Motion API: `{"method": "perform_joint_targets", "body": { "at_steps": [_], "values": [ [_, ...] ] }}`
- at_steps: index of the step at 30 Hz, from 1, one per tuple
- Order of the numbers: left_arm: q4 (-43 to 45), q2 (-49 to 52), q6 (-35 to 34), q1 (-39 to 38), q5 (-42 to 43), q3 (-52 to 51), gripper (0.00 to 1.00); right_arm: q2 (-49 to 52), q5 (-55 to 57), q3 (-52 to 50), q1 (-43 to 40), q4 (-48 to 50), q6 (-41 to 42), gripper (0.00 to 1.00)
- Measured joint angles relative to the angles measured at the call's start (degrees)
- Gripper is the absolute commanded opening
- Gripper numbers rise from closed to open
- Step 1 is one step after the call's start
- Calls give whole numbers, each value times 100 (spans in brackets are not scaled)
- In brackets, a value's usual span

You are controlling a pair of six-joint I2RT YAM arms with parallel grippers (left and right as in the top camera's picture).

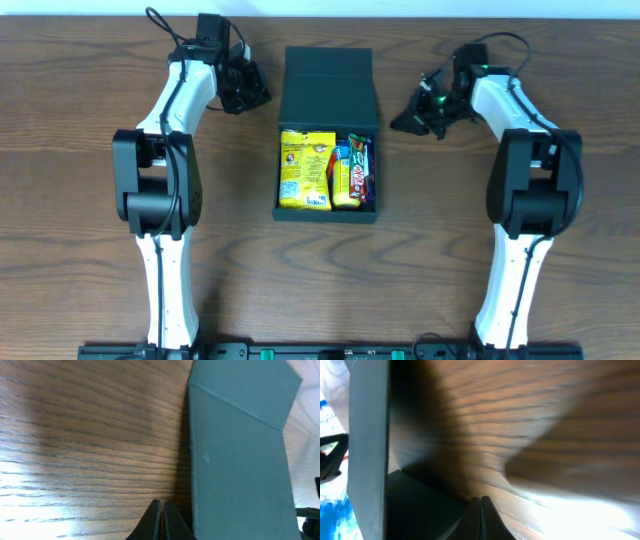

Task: Pack container
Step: 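Lift the left gripper out and bring both grippers to the lid edges, then swing the box lid closed over the snacks with both grippers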

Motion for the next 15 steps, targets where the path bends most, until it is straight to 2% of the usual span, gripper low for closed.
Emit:
{"method": "perform_joint_targets", "body": {
  "at_steps": [15],
  "values": [
    [267, 356, -282, -101, 391, 2, 6, 319, -380, 4, 214, 608, 240, 2]
  ]
}}
